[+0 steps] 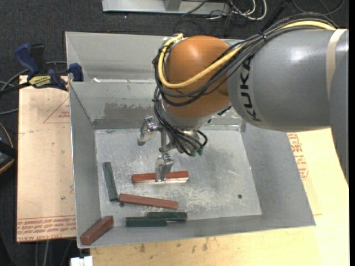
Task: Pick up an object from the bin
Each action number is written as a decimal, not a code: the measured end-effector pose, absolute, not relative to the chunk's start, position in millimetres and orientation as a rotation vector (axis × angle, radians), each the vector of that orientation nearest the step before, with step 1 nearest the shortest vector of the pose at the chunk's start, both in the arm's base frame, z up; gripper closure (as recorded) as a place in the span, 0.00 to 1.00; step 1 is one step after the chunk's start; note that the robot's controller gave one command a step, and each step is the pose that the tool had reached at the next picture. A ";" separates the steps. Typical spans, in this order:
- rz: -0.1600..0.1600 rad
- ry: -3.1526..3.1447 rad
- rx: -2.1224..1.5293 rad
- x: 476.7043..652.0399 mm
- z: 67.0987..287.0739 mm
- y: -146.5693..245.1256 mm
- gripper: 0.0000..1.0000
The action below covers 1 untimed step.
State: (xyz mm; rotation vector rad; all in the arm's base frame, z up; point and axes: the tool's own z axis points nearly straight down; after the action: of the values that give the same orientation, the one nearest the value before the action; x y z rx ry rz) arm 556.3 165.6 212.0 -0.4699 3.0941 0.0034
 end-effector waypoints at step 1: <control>0.002 3.103 -0.465 542.2 149.2 164.2 0.00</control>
Offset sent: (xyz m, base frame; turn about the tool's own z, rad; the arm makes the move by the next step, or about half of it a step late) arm -0.0096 -0.0181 -0.1420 -0.4307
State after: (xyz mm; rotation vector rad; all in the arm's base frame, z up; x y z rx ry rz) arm 542.2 164.2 149.2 -0.4655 3.1030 0.0023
